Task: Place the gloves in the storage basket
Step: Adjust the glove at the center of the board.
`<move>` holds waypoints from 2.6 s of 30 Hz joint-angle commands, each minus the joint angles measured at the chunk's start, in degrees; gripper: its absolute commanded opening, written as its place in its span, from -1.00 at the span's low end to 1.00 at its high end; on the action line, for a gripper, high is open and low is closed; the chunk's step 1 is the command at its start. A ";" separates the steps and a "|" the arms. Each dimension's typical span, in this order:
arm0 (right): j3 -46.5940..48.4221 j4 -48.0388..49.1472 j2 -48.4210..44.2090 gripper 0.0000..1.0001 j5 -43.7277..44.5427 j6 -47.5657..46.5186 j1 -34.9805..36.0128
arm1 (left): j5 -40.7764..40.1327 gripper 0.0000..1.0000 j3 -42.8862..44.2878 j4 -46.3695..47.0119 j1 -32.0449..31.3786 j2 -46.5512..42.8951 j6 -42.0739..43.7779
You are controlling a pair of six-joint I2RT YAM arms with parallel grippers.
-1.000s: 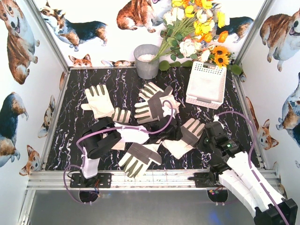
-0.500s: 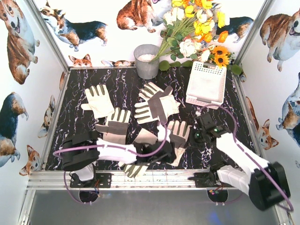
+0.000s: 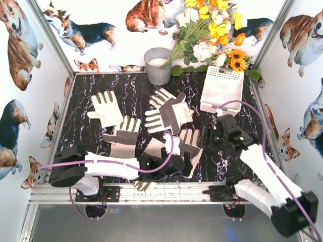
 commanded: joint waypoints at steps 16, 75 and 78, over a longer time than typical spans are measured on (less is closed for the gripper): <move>-12.68 9.53 -11.20 0.52 -7.86 16.92 0.25 | 10.07 0.26 -1.04 12.14 16.70 3.21 9.59; -10.97 22.49 7.47 -1.00 -9.49 0.92 2.01 | 2.91 -0.14 -2.01 3.44 9.66 6.66 8.01; -11.37 24.15 7.85 -1.00 -10.71 -0.61 2.01 | 3.90 -0.16 -1.26 4.09 8.67 9.88 7.36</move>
